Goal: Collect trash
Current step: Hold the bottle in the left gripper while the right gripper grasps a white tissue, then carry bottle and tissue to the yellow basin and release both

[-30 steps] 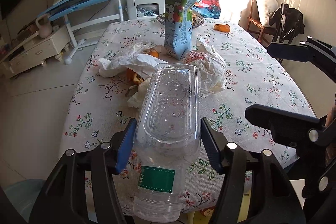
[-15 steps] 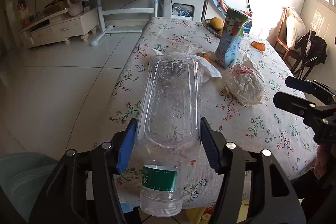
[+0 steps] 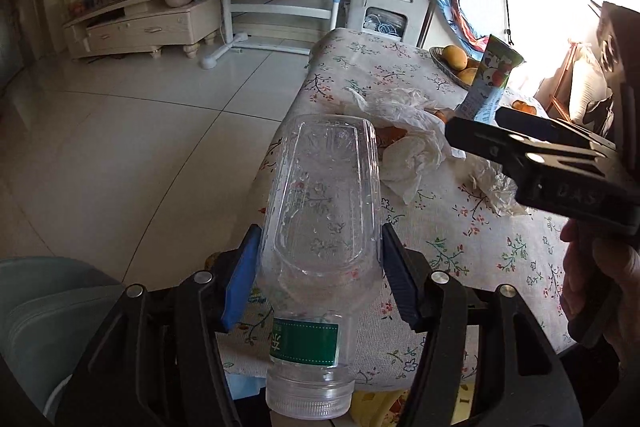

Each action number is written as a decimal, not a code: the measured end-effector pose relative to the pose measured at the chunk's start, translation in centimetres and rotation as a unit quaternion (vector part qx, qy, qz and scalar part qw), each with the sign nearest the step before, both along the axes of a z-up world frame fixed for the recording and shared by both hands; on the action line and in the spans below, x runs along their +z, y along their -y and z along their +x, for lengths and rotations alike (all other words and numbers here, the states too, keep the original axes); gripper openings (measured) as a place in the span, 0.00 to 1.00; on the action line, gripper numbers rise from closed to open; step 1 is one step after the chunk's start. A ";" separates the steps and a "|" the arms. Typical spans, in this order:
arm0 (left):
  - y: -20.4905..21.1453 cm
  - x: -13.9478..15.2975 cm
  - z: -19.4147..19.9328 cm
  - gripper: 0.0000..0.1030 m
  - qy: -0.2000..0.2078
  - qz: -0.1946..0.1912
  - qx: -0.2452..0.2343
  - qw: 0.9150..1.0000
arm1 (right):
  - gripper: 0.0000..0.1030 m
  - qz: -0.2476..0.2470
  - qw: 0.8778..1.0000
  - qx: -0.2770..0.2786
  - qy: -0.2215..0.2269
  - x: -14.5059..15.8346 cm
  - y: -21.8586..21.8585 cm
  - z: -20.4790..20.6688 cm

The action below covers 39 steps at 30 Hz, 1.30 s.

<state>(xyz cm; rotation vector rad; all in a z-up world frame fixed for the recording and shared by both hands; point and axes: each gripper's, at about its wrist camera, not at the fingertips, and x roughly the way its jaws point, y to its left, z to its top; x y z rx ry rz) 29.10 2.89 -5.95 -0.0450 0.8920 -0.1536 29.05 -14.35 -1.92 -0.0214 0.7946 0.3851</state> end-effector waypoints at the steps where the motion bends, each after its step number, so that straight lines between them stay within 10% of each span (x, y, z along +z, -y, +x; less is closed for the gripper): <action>1: 0.0 0.0 0.0 0.55 0.000 0.001 0.000 1.000 | 0.78 0.001 1.000 -0.001 -0.009 -0.4 -0.2 1.0; 4: 0.0 0.0 0.0 0.55 -0.001 0.001 -0.001 1.000 | 0.70 -0.012 0.999 0.004 -0.035 -1.6 -1.2 3.3; 10: -0.8 0.0 0.4 0.55 -0.014 -0.026 0.003 1.000 | 0.17 -0.029 0.998 -0.002 -0.058 -2.5 -1.0 3.1; 28: 0.1 0.6 -1.3 0.54 0.027 -0.026 -0.010 0.999 | 0.12 0.136 0.989 -0.032 -0.042 2.4 6.9 -7.2; 39: 1.6 3.1 -5.6 0.54 0.104 -0.068 -0.066 0.990 | 0.14 0.065 0.993 -0.018 -0.094 -0.7 6.4 -18.5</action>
